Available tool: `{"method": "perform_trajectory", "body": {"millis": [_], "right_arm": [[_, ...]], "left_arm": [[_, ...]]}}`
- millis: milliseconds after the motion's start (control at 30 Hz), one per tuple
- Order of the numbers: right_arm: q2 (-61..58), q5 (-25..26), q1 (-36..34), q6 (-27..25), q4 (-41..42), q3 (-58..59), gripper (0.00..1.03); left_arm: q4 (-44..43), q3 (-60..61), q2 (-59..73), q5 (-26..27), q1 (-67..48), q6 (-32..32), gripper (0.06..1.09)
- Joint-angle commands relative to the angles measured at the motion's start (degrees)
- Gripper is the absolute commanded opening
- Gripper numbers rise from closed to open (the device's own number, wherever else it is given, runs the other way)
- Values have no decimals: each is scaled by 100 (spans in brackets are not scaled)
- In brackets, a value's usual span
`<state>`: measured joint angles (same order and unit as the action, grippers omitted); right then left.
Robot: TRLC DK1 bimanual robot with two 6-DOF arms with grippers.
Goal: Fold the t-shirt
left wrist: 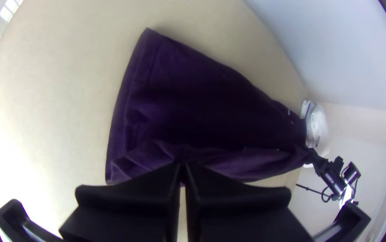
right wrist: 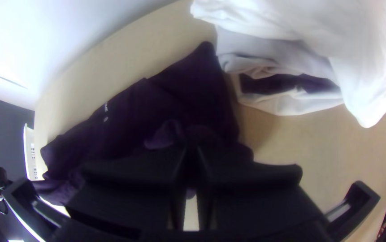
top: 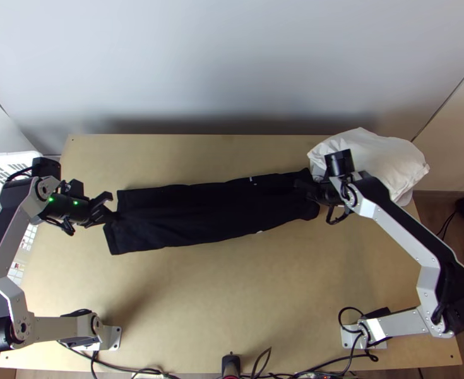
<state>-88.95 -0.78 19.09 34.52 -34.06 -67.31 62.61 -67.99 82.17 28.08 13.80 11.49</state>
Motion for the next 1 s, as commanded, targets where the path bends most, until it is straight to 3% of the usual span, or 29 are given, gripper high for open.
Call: {"method": "perform_trajectory", "body": {"millis": [0, 433, 767, 800, 867, 900, 967], "right_arm": [[-369, 192, 174, 90, 154, -195, 3], [-1204, 341, 174, 265, 726, -309, 3], [-1696, 684, 209, 415, 1675, 16, 7], [-1714, 675, 200, 415, 1736, 16, 23], [-1723, 666, 200, 362, 1754, -28, 86], [-1714, 666, 218, 274, 1754, -107, 99], [-1494, 666, 262, 204, 1710, -151, 99]], "left_arm": [[-346, -4, 308, -4, 228, 407, 9], [-1031, -470, 1679, -347, 35, 407, 9], [-987, -189, 1794, -417, -123, 99, 9], [-987, -154, 1785, -417, -123, 99, 9], [-987, -110, 1758, -417, -123, 82, 9], [-987, -92, 1741, -417, -123, 73, 9], [-987, -57, 1706, -417, -123, 47, 9]]}}
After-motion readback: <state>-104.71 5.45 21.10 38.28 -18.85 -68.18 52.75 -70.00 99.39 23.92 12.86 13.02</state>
